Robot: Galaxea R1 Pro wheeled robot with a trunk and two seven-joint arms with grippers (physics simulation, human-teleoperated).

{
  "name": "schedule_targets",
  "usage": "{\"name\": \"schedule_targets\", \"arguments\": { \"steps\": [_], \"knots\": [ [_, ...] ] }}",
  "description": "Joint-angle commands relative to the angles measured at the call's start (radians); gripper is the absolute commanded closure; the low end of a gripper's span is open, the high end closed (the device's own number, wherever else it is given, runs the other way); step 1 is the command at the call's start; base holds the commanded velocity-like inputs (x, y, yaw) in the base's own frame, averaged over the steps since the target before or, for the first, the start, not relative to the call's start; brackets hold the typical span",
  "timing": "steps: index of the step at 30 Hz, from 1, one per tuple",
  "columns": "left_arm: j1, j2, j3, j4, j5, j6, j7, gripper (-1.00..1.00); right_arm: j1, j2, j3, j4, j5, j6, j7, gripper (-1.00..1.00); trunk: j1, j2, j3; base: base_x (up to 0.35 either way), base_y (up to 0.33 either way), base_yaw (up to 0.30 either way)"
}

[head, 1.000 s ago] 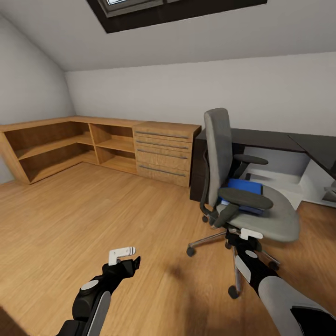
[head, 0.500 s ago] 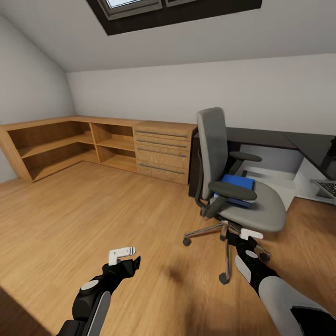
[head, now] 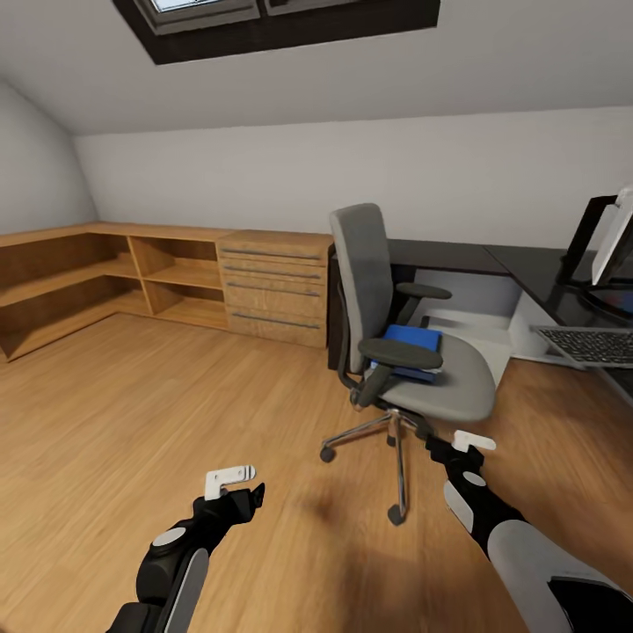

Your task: In the bedroom, organize the workspace by keeping the computer under the desk, ensuring the monitor is on the desk, placing the keyboard on the desk next to the monitor, placing the mouse on the desk next to the keyboard, moving the folder from the swivel chair onto the desk next to the mouse, stacking the notebook on top of the folder with the pen on top of the notebook, and positioning the swivel chair next to the desk.

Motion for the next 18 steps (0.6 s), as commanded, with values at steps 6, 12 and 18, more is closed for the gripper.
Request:
{"name": "schedule_targets", "arguments": {
  "steps": [6,12,18],
  "knots": [
    [0.0,0.001,0.0,-0.001,0.011,0.004,0.009,-1.0,-0.001,0.0,0.001,0.001,-0.011,-0.005,0.001,-1.0,0.0,0.0,0.001,0.0,0.0,-0.254],
    [0.0,0.001,0.001,-0.002,0.011,0.002,0.009,-1.0,-0.001,0.001,0.001,0.001,-0.015,-0.004,0.002,-1.0,0.0,0.0,0.004,0.0,0.0,-0.256],
    [-0.001,0.001,0.001,-0.003,0.011,0.001,0.009,-1.0,-0.001,0.003,0.0,0.004,-0.017,-0.003,0.002,-1.0,0.0,0.0,0.005,0.01,0.036,-0.264]
  ]
}}
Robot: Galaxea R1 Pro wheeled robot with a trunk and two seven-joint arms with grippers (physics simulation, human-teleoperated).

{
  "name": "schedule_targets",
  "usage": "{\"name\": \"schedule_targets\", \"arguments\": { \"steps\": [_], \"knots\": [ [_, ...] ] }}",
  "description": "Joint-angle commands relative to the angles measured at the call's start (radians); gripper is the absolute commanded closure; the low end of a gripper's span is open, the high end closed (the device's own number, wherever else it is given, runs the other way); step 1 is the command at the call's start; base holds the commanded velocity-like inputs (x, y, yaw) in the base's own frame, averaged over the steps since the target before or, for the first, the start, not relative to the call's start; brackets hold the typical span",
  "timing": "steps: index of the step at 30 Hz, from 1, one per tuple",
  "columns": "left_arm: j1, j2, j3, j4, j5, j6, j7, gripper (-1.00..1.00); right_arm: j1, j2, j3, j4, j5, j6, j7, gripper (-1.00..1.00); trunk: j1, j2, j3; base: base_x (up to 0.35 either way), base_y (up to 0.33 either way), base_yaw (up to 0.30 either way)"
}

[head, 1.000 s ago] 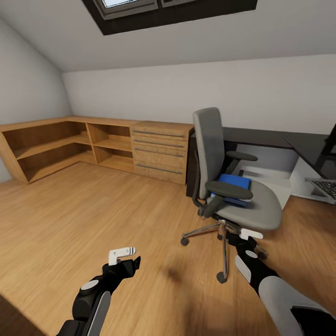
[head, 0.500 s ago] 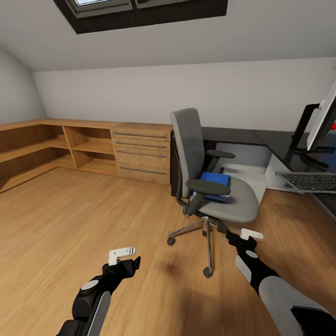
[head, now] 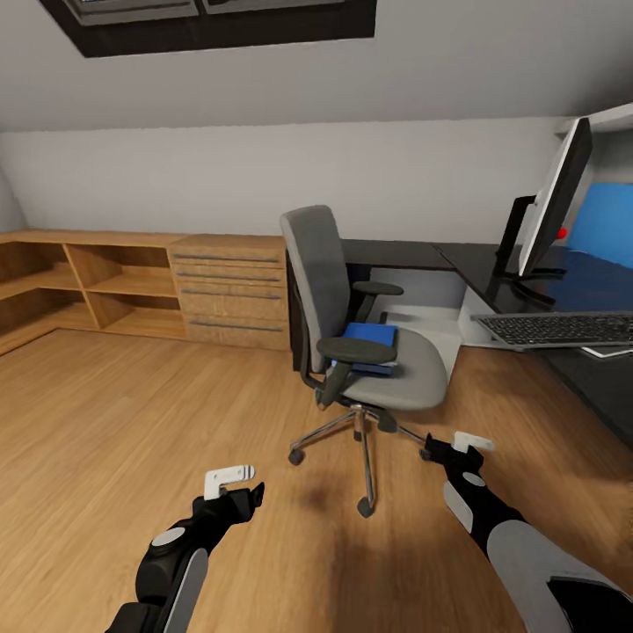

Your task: In the bedroom, organize the workspace by keeping the computer under the desk, ensuring the monitor is on the desk, placing the keyboard on the desk next to the monitor, placing the mouse on the desk next to the keyboard, moving the folder from the swivel chair onto the desk next to the mouse, stacking the notebook on top of the folder with the pen on top of the notebook, and positioning the swivel chair next to the desk.

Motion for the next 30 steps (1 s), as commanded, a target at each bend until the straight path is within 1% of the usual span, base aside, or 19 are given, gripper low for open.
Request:
{"name": "schedule_targets", "arguments": {
  "steps": [1,9,10,11,17,21,30],
  "knots": [
    [0.0,0.0,-0.001,-0.001,0.011,0.004,0.009,-1.0,-0.001,0.001,0.0,0.003,-0.01,-0.005,0.001,-1.0,0.0,0.0,-0.001,0.071,0.175,-0.27],
    [0.0,0.004,-0.001,0.0,0.011,0.005,0.009,-1.0,-0.001,0.004,-0.003,0.027,-0.017,-0.005,0.0,-1.0,0.0,0.0,-0.001,0.114,0.211,-0.263],
    [0.0,0.005,-0.001,0.0,0.011,0.005,0.009,-1.0,-0.001,0.003,-0.004,0.027,-0.027,-0.005,0.0,-1.0,0.0,0.0,-0.001,0.053,0.078,-0.147],
    [0.0,0.005,-0.001,0.0,0.011,0.006,0.009,-1.0,-0.001,0.002,-0.005,0.027,-0.056,-0.005,0.002,-1.0,0.0,0.0,-0.001,0.027,0.04,-0.075],
    [0.0,0.006,-0.001,0.0,0.01,0.006,0.009,-1.0,-0.001,0.0,-0.004,0.029,-0.104,-0.005,0.005,-1.0,0.0,0.0,-0.001,0.013,0.019,-0.036],
    [0.0,0.006,-0.001,0.0,0.009,0.006,0.009,-1.0,-0.001,-0.001,-0.004,0.028,-0.115,-0.003,0.003,-1.0,0.0,0.0,-0.001,0.003,0.004,-0.008],
    [0.0,0.006,-0.001,0.0,0.009,0.008,0.009,-1.0,-0.001,0.0,-0.005,0.022,-0.119,-0.003,-0.002,-1.0,0.0,0.0,-0.001,0.0,0.0,0.0]
  ]
}}
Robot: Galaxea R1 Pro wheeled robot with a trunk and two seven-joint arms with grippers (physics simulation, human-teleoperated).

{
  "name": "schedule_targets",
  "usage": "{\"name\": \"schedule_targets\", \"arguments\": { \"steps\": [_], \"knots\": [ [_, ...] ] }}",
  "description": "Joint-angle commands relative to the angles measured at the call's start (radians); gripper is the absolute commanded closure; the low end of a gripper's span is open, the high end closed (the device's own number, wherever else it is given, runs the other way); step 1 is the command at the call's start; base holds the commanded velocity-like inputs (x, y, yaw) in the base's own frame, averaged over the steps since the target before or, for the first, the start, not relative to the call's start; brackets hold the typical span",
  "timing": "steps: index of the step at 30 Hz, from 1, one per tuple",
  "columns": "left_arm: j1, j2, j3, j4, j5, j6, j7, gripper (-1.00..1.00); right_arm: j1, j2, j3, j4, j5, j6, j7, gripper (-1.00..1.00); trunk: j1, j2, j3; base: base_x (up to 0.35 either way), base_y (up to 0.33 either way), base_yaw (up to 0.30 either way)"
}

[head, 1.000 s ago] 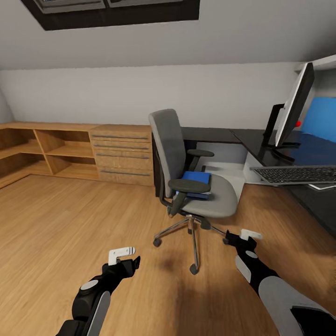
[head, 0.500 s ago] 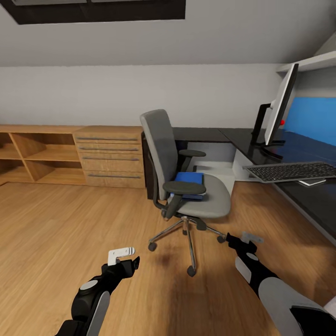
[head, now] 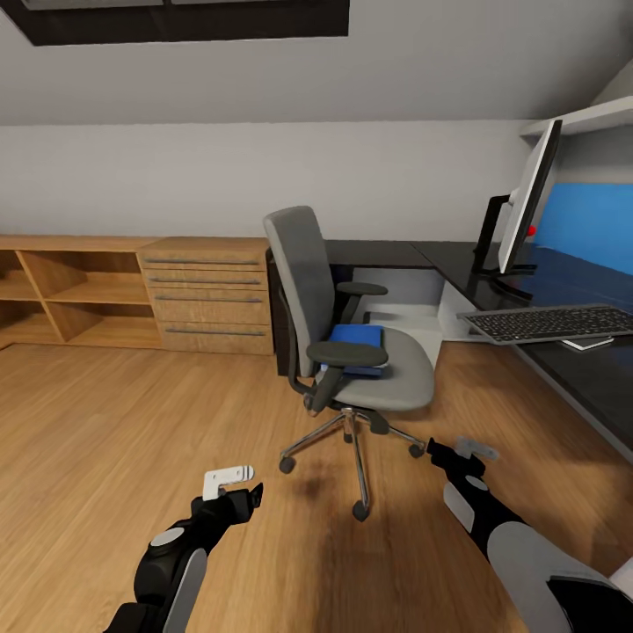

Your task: In the bedroom, organize the workspace by keeping the computer under the desk, ensuring the monitor is on the desk, placing the keyboard on the desk next to the monitor, placing the mouse on the desk next to the keyboard, moving the folder from the swivel chair onto the desk next to the mouse, stacking the notebook on top of the folder with the pen on top of the notebook, and positioning the swivel chair next to the desk.

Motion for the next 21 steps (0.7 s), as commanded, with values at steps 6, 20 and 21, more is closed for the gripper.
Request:
{"name": "schedule_targets", "arguments": {
  "steps": [6,20,21],
  "knots": [
    [0.0,0.0,-0.001,-0.001,0.01,0.003,0.009,-1.0,-0.001,-0.001,-0.001,-0.001,-0.007,-0.005,0.001,-1.0,0.0,0.0,-0.001,0.0,0.079,0.0],
    [0.0,0.002,0.035,-0.004,0.012,0.005,0.009,-1.0,-0.001,0.001,0.0,0.003,-0.007,-0.006,0.001,-1.0,0.0,0.0,-0.001,0.0,0.059,-0.087],
    [0.0,0.002,0.035,-0.004,0.012,0.005,0.009,-1.0,-0.001,0.001,0.001,0.003,-0.007,-0.006,0.002,-1.0,0.0,0.0,-0.001,0.0,0.0,-0.001]
  ]
}}
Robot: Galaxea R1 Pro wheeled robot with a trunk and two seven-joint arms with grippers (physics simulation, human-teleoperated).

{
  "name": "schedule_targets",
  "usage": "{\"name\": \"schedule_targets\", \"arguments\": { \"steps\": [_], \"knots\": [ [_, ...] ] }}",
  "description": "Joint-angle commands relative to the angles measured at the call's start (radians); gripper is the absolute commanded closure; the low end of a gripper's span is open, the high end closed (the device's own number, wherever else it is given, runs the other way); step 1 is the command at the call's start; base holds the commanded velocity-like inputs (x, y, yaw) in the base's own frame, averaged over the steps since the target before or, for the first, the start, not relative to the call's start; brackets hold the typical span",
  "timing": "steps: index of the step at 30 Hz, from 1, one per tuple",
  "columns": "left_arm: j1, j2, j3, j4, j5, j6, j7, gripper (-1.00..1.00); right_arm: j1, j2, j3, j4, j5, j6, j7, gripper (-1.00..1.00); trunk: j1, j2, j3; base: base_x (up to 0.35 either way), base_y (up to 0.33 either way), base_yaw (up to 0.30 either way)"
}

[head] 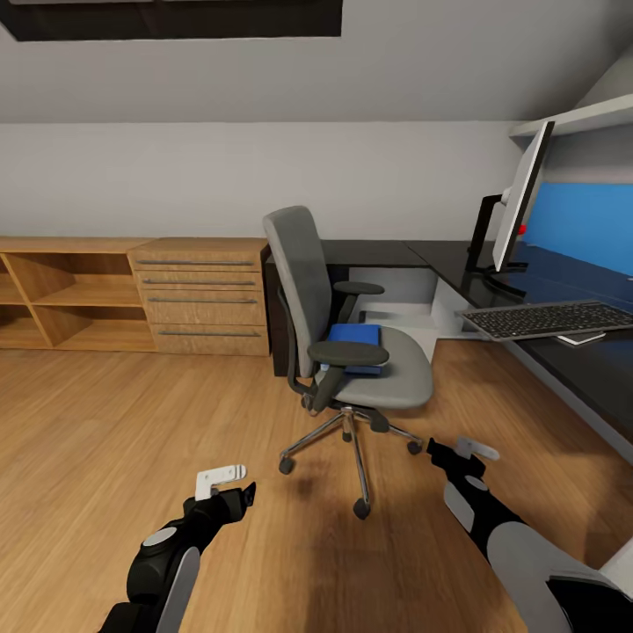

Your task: In the bedroom, organize the workspace by keeping the computer under the desk, ensuring the monitor is on the desk, placing the keyboard on the desk next to the monitor, placing the mouse on the desk next to the keyboard, moving the folder from the swivel chair onto the desk next to the mouse, stacking the notebook on top of the folder with the pen on top of the notebook, and positioning the swivel chair next to the desk.

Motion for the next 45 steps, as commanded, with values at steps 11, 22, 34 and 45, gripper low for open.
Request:
{"name": "schedule_targets", "arguments": {
  "steps": [11,22,34,45],
  "knots": [
    [-0.001,0.0,-0.001,0.001,0.008,0.002,0.01,-1.0,-0.006,-0.086,-0.057,-0.007,-0.1,0.042,0.019,-1.0,0.0,0.0,-0.001,0.0,0.0,0.0],
    [-0.001,0.0,0.0,0.001,0.008,-0.003,0.01,-1.0,-0.015,-0.149,-0.067,-0.013,-0.354,0.168,0.129,-1.0,0.0,0.0,-0.001,0.0,0.0,0.0],
    [-0.001,0.0,0.0,0.003,0.009,-0.004,0.012,-1.0,-0.016,-0.154,-0.074,-0.014,-0.434,0.184,0.228,-1.0,0.0,0.0,-0.001,0.123,0.0,0.0],
    [-0.001,0.0,0.002,0.004,0.009,-0.004,0.012,-1.0,-0.016,-0.158,-0.123,-0.032,-0.548,0.181,0.225,-1.0,0.0,0.0,-0.001,0.122,0.0,0.0]
  ]
}}
